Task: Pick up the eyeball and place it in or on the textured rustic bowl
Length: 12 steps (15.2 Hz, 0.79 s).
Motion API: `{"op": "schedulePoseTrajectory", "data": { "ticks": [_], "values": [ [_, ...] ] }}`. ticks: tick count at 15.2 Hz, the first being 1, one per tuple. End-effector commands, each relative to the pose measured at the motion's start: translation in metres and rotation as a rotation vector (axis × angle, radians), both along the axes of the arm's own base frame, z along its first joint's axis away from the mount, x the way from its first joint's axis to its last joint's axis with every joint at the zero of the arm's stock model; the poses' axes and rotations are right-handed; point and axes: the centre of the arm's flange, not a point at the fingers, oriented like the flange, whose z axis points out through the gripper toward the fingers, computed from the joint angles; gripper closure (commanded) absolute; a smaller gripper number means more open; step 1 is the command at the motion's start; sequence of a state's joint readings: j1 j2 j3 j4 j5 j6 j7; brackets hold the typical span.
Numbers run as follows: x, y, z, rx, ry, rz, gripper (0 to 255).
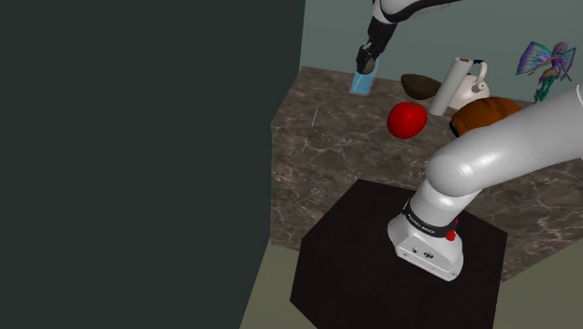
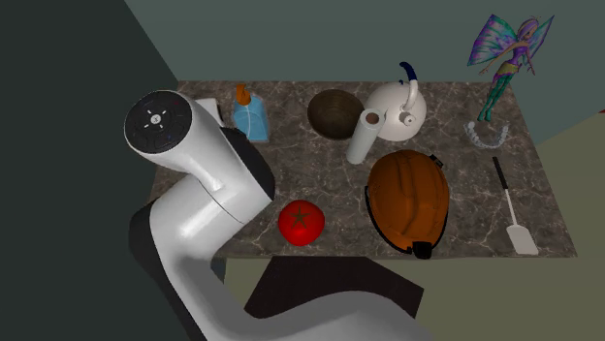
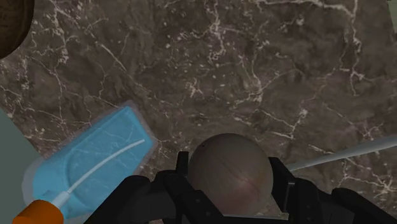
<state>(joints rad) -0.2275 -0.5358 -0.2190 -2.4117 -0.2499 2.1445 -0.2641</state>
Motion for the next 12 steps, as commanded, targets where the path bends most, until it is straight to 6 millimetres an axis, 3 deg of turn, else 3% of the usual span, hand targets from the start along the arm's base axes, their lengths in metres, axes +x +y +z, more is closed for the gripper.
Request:
{"op": "schedulePoseTrajectory", "data": {
  "ticks": [1,12],
  "values": [
    [-0.006,-0.013,0.004,0.0,0.0,0.0,255],
    [-0.064,-0.146,0.005,0.0,0.0,0.0,255]
  ]
}}
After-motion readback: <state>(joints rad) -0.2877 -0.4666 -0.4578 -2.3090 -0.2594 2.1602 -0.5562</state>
